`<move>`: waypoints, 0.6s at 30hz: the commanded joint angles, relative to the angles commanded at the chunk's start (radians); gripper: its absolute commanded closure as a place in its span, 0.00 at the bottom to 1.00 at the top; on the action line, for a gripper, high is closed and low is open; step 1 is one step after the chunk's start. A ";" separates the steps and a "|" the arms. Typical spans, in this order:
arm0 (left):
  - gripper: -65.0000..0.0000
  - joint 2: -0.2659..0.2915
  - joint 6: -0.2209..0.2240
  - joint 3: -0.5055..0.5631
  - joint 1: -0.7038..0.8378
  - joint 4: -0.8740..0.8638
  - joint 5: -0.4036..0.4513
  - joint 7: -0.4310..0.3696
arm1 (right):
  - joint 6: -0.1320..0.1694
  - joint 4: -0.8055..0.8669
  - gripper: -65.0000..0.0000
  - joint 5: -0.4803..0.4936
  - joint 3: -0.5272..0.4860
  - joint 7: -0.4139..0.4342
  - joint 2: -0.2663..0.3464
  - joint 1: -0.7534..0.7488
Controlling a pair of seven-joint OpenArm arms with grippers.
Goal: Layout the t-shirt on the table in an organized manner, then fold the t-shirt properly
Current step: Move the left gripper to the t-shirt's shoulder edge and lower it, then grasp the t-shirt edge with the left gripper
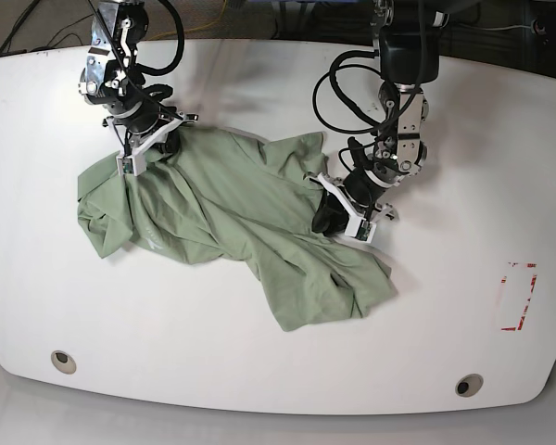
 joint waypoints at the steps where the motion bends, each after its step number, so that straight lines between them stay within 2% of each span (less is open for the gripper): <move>1: 0.95 0.000 0.000 0.000 0.000 0.003 0.000 0.000 | 0.009 0.000 1.00 0.000 0.000 0.000 0.000 0.000; 3: 0.95 0.000 0.000 0.000 0.000 0.008 0.000 0.000 | 0.023 0.002 1.00 0.000 0.000 0.000 -0.002 0.000; 10: 0.95 0.000 0.000 0.000 0.063 0.157 0.000 0.015 | 0.028 0.002 1.00 0.000 0.000 0.000 -0.002 -0.003; 18: 0.95 -0.023 -0.003 -0.008 0.216 0.500 0.000 0.226 | 0.028 0.002 1.00 0.000 0.002 0.000 0.002 -0.005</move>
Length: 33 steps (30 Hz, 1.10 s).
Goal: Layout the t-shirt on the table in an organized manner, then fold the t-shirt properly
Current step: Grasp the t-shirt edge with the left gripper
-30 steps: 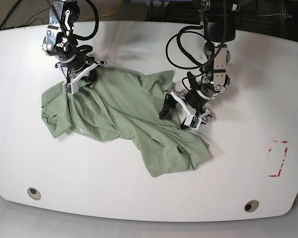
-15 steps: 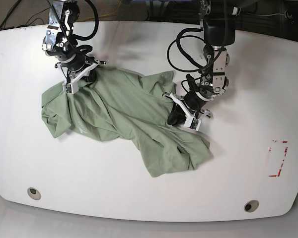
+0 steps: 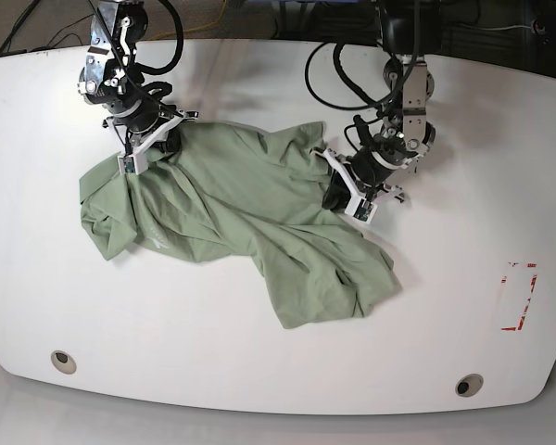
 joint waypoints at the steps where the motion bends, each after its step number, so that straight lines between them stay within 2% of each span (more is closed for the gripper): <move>1: 0.95 -0.009 0.000 0.000 0.017 0.032 -0.002 0.015 | 0.000 0.000 1.00 0.000 0.000 0.000 0.000 0.000; 5: 0.95 -0.038 0.000 0.000 0.104 0.181 -0.002 0.075 | 0.000 0.002 1.00 0.000 0.000 0.000 0.000 0.003; 11: 0.95 -0.040 0.000 -0.028 0.258 0.356 -0.002 0.155 | 0.000 0.043 1.00 0.000 0.000 -0.002 -0.002 -0.003; 17: 0.95 -0.038 -0.003 -0.048 0.315 0.411 -0.005 0.160 | 0.000 0.068 1.00 0.000 0.000 -0.003 -0.002 -0.003; 22: 0.93 -0.034 -0.005 -0.048 0.267 0.411 -0.008 0.164 | 0.000 0.066 1.00 0.000 0.000 -0.003 -0.002 -0.003; 25: 0.80 -0.025 -0.005 -0.046 0.201 0.405 -0.008 0.166 | 0.000 0.066 1.00 0.000 -0.002 -0.003 -0.003 -0.003; 29: 0.53 0.018 -0.003 -0.048 0.135 0.390 -0.006 0.166 | 0.000 0.064 1.00 0.000 -0.002 -0.003 -0.003 -0.003; 30: 0.41 0.032 -0.003 -0.049 0.103 0.382 -0.006 0.166 | 0.000 0.064 1.00 0.000 -0.002 -0.003 -0.003 -0.003; 31: 0.35 0.038 0.000 -0.049 0.087 0.379 -0.006 0.167 | 0.000 0.064 1.00 0.000 -0.002 -0.002 -0.003 -0.003; 33: 0.21 0.052 0.002 -0.048 0.041 0.338 -0.006 0.198 | 0.000 0.064 1.00 0.000 -0.002 -0.002 -0.003 -0.002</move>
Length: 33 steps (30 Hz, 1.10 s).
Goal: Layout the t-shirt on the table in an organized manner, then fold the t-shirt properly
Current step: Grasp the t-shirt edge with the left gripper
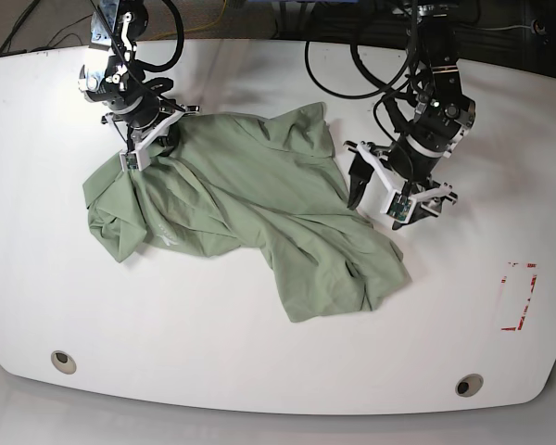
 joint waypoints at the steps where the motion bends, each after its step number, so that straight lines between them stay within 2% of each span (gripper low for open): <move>1: 0.20 0.003 0.000 0.000 -0.015 -0.018 0.000 0.015 | 0.000 0.000 1.00 0.000 0.000 0.000 0.000 0.000; 6: 0.20 0.005 0.000 -0.002 -0.118 -0.155 0.000 0.095 | 0.000 0.002 1.00 0.000 0.000 0.000 0.000 0.000; 17: 0.20 0.006 0.002 -0.002 -0.189 -0.370 0.000 0.092 | -0.002 0.002 1.00 0.000 0.000 0.000 -0.002 0.003; 22: 0.20 0.006 0.041 -0.002 -0.203 -0.434 0.000 0.089 | -0.002 0.002 1.00 0.000 0.000 0.000 -0.002 0.005; 25: 0.20 0.006 0.063 0.000 -0.203 -0.485 0.000 0.051 | -0.002 0.002 1.00 0.000 0.000 0.000 -0.002 0.006; 30: 0.20 0.006 0.060 0.005 -0.204 -0.552 0.000 -0.028 | -0.002 0.002 1.00 0.000 0.000 0.000 -0.002 0.006; 33: 0.20 0.006 0.060 0.005 -0.210 -0.578 0.000 -0.048 | -0.002 0.000 1.00 0.000 0.000 0.000 -0.002 0.006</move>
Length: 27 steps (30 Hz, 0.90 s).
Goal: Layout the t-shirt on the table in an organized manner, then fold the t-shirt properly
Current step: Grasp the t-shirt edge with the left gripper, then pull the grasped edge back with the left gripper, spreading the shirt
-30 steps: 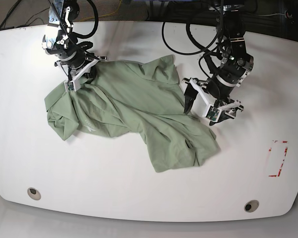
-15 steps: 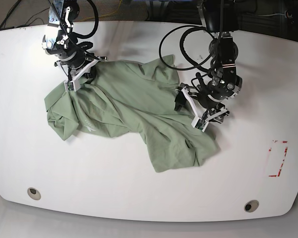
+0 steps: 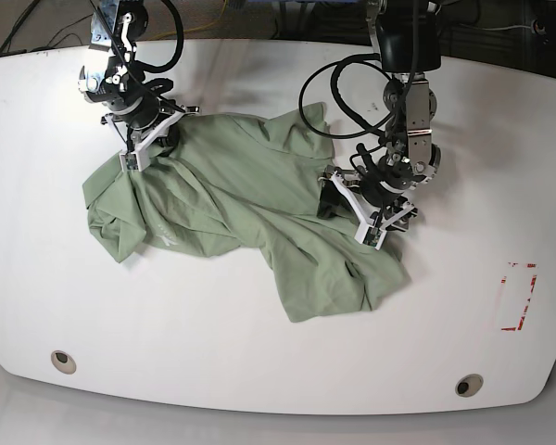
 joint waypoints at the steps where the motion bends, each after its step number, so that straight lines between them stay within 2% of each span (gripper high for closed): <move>1: 0.20 0.000 0.000 0.000 -0.009 -0.008 0.000 -0.002 | 0.000 0.000 1.00 0.000 0.000 0.000 0.000 0.002; 3: 0.21 0.000 0.000 0.000 -0.020 -0.025 0.000 0.000 | -0.002 0.000 1.00 0.000 0.000 0.000 0.000 0.002; 5: 0.31 0.000 0.000 0.000 -0.025 -0.035 0.000 0.000 | -0.002 0.000 1.00 0.000 0.000 0.000 0.000 0.002; 7: 0.44 -0.002 0.000 0.000 -0.026 -0.038 0.000 -0.002 | -0.002 0.000 1.00 0.000 0.000 0.000 0.000 0.002; 10: 0.73 -0.003 0.000 0.000 -0.026 -0.038 0.000 -0.002 | -0.003 0.000 1.00 0.000 0.000 0.000 0.000 0.003; 11: 0.78 -0.005 0.000 0.000 -0.026 -0.037 0.000 -0.002 | -0.003 0.000 1.00 0.000 0.002 0.000 0.000 0.005; 13: 0.99 -0.005 0.000 0.000 -0.025 -0.034 0.000 0.002 | -0.003 0.000 1.00 0.000 0.002 0.000 0.000 0.011; 15: 0.99 -0.006 0.000 0.000 -0.020 -0.029 0.000 0.005 | -0.003 0.000 1.00 0.000 0.002 0.000 0.000 0.011; 17: 0.95 -0.006 0.000 -0.006 -0.014 0.000 0.000 0.005 | -0.003 0.000 1.00 0.000 0.002 0.000 0.000 0.011; 20: 0.96 -0.008 0.000 -0.008 0.031 0.066 0.000 0.006 | -0.003 0.000 1.00 0.000 0.002 0.000 0.000 0.011; 24: 0.96 -0.008 0.003 -0.006 0.124 0.224 0.005 0.011 | -0.003 0.000 1.00 0.000 0.002 0.000 0.000 0.011; 27: 0.96 -0.008 0.005 -0.006 0.187 0.333 0.005 0.061 | -0.003 0.000 1.00 0.000 0.002 0.000 0.000 0.009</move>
